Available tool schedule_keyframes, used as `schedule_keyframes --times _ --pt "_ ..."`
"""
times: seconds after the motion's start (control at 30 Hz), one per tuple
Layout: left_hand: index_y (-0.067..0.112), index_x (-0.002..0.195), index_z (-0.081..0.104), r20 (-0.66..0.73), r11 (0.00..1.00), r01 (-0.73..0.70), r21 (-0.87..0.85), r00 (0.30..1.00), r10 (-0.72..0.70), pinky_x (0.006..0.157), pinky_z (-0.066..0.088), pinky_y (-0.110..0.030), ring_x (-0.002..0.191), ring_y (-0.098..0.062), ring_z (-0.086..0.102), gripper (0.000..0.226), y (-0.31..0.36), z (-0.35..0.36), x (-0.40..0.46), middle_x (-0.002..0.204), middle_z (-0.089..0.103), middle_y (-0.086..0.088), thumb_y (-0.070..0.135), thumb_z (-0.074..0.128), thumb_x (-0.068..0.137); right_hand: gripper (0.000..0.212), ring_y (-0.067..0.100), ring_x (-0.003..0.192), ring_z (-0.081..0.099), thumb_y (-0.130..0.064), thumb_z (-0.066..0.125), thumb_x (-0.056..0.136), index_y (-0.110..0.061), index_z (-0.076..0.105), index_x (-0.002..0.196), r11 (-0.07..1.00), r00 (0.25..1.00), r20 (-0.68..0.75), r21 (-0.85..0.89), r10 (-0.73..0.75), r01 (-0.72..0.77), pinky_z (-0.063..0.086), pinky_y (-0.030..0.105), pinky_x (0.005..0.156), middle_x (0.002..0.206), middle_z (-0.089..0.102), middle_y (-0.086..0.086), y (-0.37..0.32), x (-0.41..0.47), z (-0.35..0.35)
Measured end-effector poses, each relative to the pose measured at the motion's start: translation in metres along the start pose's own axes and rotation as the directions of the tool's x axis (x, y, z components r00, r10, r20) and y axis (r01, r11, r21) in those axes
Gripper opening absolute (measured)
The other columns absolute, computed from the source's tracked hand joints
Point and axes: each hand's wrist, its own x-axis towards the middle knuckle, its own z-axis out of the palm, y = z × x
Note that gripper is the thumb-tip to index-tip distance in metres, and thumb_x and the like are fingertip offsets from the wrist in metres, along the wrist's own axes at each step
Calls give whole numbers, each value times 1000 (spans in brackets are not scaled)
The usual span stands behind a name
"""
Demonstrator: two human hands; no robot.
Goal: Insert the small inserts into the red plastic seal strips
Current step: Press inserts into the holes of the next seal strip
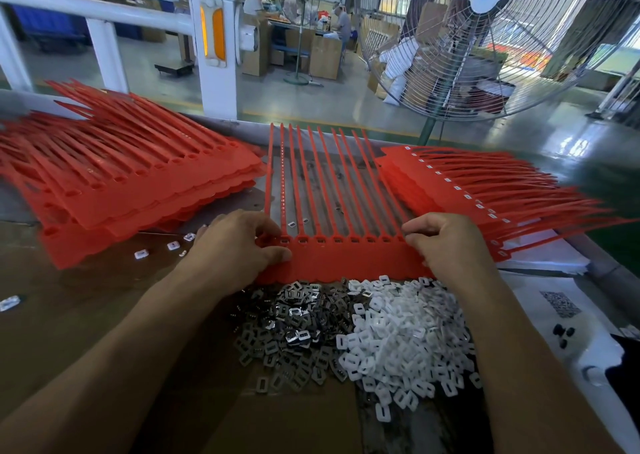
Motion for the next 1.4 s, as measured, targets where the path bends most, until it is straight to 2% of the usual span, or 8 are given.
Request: schedule_keyframes --times 0.17,0.4,0.63,0.77,0.93,1.1,1.23,1.4 --pt "39 114 70 -2 1000 7 5 1000 -7 103 44 -46 111 -16 57 39 0 0 0 115 64 10 54 77 80 15 -6 81 63 -15 75 92 -27 81 96 998 1000 5 -63 0 1 40 7 64 91 71 -19 3 2 3" --pt "39 115 69 5 1000 1 11 1000 -1 104 44 -47 113 -16 56 39 0 0 0 115 63 11 55 77 80 17 -8 69 64 -13 74 92 -26 82 99 997 1000 25 -74 15 -13 41 1 57 85 71 -18 7 5 7" --pt "39 113 71 -5 1000 -6 7 1000 6 104 43 -45 113 -17 56 37 0 1 0 114 64 10 54 77 80 19 -5 76 64 -15 73 93 -28 82 105 995 997 48 -88 60 -56 39 2 55 91 72 -13 9 6 5" --pt "39 114 70 0 1000 -1 6 1000 1 104 43 -45 113 -17 56 38 0 1 0 114 63 10 54 77 80 19 6 89 65 -15 74 93 -24 80 108 995 998 11 -83 60 -59 39 9 68 100 72 -8 8 5 5" --pt "39 114 70 -2 1000 -3 2 1000 3 105 43 -46 113 -17 56 37 0 1 0 115 62 11 53 77 81 18 10 66 62 -13 70 92 -28 78 87 991 998 -7 -118 67 -67 42 22 60 81 73 -4 6 5 4" --pt "39 114 70 4 1000 -2 5 1000 2 105 42 -46 113 -16 55 37 0 1 0 115 62 11 53 76 81 22 13 57 63 -11 67 91 -28 80 86 984 997 2 -165 74 -73 43 22 54 69 71 -5 5 4 1" --pt "40 114 70 5 1000 0 10 1000 0 105 42 -47 113 -17 56 37 0 1 0 114 63 11 54 76 81 21 8 60 64 -12 68 92 -28 81 89 981 998 10 -183 64 -61 37 12 47 71 72 -8 3 3 2" --pt "40 114 70 1 1000 -4 14 1000 4 104 43 -47 112 -17 55 37 0 1 0 114 63 11 54 76 81 18 3 64 64 -15 68 93 -27 81 92 983 999 -6 -178 38 -39 39 9 48 76 71 -14 -1 0 1"
